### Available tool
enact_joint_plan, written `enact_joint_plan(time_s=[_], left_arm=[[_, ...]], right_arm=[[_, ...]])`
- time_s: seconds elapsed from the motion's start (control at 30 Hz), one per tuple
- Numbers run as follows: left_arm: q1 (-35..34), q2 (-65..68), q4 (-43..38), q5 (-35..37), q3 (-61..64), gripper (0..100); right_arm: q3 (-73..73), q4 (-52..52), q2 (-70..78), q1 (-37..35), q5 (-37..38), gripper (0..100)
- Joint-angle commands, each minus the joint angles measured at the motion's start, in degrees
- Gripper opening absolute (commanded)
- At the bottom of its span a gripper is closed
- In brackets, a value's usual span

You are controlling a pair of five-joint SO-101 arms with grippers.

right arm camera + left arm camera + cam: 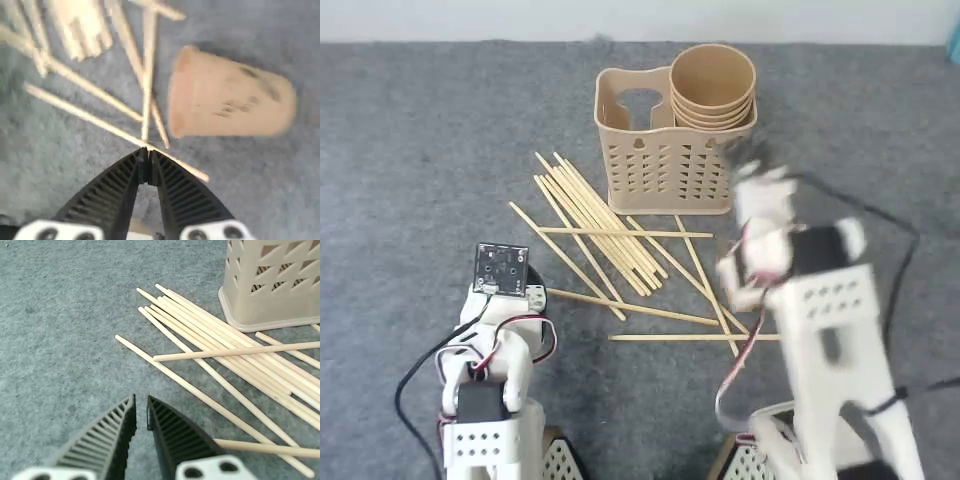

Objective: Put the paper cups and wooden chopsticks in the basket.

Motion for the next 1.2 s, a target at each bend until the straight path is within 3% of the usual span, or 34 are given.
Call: enact_joint_plan(time_s=[0.0,0.23,0.7,0.9,1.17], left_arm=[[-0.3,-0.9,-1.3,-0.5,-0.2,4],[-0.3,-0.9,-1.3,-0.5,-0.2,4],[-0.3,-0.9,-1.3,-0.5,-0.2,4],[-0.3,-0.9,-1.2,-0.5,-0.2,4],[-0.3,-0.9,-0.6,-0.5,-0.2,4]], right_arm=[[12.6,-9.3,-5.8,-6.6,6.7,0.8],[20.7,-22.7,-5.8,-4.0,14.2,0.8],[30.0,-44.8,-5.8,24.3,34.8,0.8],[30.0,-60.4,-5.8,31.3,36.6,0.8],[27.1,-78.5,3.5,31.9,36.6,0.8]])
